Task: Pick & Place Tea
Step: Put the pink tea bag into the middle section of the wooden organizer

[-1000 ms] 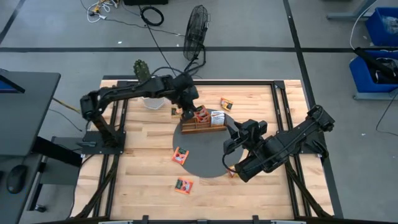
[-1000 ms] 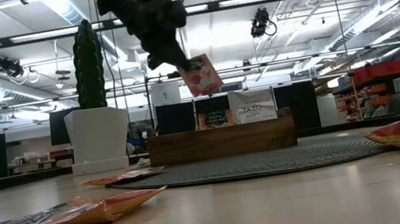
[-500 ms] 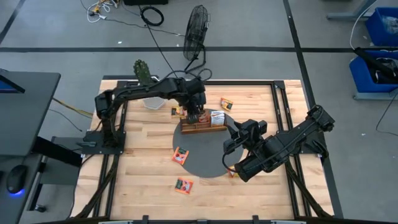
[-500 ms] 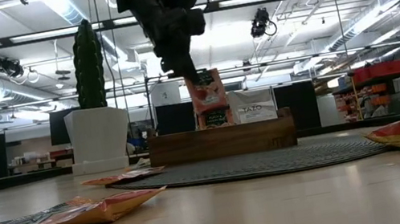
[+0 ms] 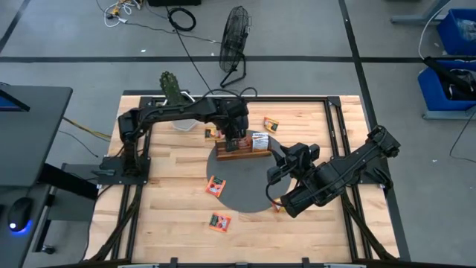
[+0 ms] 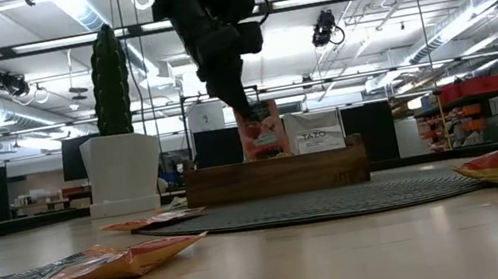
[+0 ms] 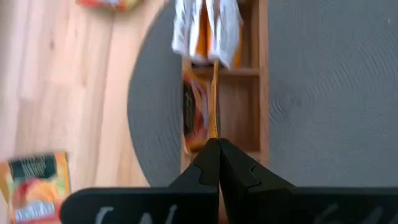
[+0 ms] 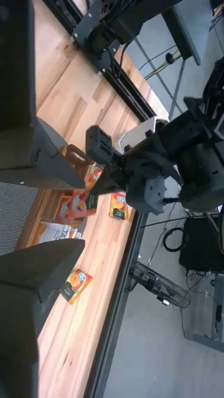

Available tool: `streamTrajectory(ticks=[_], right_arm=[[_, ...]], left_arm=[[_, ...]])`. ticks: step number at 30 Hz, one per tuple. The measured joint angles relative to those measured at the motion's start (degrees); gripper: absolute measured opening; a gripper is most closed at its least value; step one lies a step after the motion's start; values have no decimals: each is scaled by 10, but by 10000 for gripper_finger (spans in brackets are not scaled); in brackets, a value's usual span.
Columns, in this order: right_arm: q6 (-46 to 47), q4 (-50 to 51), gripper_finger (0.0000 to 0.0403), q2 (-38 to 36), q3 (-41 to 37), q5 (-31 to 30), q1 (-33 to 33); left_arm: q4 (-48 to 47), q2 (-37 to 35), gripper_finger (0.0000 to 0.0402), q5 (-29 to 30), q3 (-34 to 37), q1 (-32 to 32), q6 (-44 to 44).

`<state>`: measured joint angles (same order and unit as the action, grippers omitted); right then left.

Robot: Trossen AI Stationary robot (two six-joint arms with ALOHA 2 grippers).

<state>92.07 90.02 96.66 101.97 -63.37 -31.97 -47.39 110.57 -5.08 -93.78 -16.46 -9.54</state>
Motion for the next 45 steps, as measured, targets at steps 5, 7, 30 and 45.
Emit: streamTrajectory(ticks=[5, 7, 30, 45], right_arm=[[-5, 0, 144, 0, 0, 4, 0], [-9, -1, 144, 0, 0, 6, 0], [-23, 0, 144, 0, -2, 13, 0], [-46, 0, 144, 0, -2, 13, 17]], left_arm=[[17, 11, 1, 2, -1, 0, -6], [4, 16, 1, 2, 0, 1, -6], [15, 59, 6, 11, 0, 4, 3], [9, 56, 158, 11, 0, -5, 58]])
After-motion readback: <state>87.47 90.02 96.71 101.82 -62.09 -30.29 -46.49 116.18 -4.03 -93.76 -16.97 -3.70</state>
